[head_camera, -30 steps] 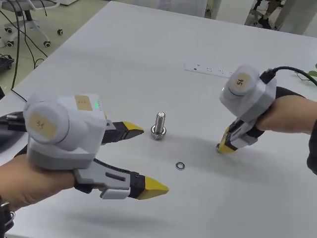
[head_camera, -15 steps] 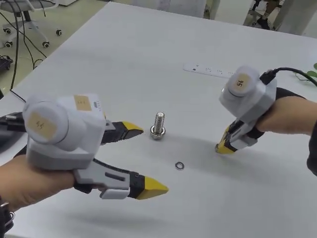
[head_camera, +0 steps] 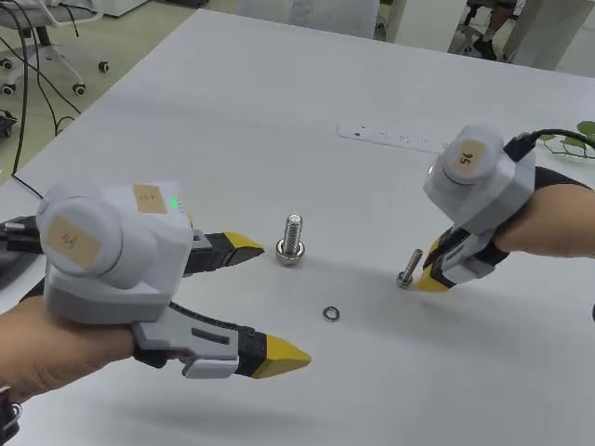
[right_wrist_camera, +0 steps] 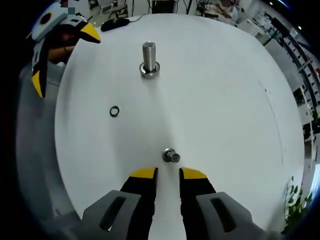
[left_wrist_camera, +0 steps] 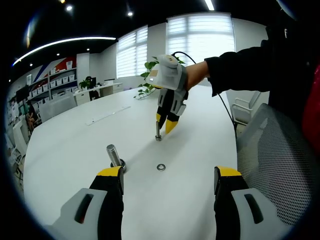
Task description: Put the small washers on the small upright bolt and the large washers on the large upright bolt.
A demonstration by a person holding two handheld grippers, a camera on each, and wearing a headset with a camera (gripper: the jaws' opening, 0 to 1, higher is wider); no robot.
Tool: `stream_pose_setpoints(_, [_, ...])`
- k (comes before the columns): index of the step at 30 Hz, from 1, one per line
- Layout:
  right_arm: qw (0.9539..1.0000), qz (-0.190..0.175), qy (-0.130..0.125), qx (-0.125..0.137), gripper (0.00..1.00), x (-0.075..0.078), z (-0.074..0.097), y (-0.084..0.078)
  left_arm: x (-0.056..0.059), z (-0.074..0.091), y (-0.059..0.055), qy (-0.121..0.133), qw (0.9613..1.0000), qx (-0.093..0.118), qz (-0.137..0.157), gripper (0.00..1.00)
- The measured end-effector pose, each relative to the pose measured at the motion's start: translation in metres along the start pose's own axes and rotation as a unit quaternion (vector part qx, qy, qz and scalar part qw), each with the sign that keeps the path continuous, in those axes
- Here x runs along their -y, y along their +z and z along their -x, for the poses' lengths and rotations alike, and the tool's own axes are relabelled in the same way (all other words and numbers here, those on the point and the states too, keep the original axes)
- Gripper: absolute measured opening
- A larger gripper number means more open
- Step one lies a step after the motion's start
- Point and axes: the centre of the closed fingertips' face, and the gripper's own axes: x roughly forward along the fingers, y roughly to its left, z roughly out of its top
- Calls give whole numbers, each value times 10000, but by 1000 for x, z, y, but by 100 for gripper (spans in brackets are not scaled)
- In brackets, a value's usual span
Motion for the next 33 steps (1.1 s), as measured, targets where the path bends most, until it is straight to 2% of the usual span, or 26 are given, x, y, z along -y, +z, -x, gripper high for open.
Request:
stream_pose_setpoints(8, [10000,-14,-20,-28,18,-6,5,-6,0,0,1,-17,10000,17,-17,73])
stream_pose_setpoints(16, [10000,54,24,-20,18,-23,7,-2,1,0,3,-27,10000,51,-42,73])
stream_pose_setpoints(23, [9997,188,125,37,19,-43,8,10,2,1,4,-25,9999,80,-61,73])
stream_pose_setpoints(33, [9982,500,313,79,19,-64,-4,32,4,2,5,-16,9999,101,-73,73])
